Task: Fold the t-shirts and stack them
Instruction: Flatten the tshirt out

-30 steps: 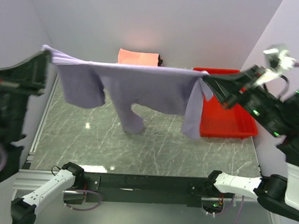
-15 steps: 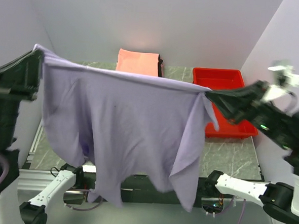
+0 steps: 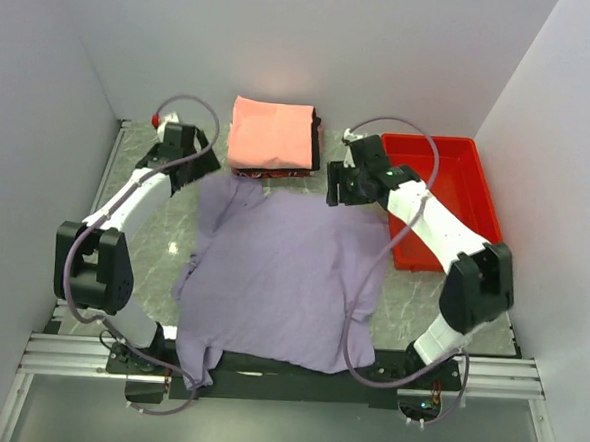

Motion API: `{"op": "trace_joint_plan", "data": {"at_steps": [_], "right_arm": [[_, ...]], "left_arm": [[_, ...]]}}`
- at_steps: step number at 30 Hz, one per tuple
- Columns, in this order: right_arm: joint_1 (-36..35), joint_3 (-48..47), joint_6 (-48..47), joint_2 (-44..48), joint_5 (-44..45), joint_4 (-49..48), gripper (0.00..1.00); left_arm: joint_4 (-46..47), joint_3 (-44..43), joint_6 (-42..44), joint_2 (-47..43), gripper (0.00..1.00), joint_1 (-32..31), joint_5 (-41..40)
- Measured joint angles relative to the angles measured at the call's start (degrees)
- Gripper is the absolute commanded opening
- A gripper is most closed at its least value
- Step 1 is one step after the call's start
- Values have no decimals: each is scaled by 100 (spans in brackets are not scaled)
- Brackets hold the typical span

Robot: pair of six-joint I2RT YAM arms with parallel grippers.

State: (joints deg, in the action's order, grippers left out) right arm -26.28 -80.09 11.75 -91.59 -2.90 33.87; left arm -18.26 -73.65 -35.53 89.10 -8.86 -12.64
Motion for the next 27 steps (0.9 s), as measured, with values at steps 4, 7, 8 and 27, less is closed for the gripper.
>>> {"op": "trace_joint_plan", "data": {"at_steps": [4, 7, 8, 27], "right_arm": [[109, 42, 96, -315, 66, 33, 78], [101, 313, 205, 20, -11, -216, 84], [85, 474, 262, 192, -28, -302, 85], [0, 2634, 883, 1012, -302, -859, 87]], "left_arm": [[-461, 592, -136, -61, 100, 4, -181], [-247, 1191, -321, -970, 99, 7, -192], [-153, 1414, -398, -1340, 99, 4, -166], [590, 3101, -957, -1644, 99, -634, 721]]}}
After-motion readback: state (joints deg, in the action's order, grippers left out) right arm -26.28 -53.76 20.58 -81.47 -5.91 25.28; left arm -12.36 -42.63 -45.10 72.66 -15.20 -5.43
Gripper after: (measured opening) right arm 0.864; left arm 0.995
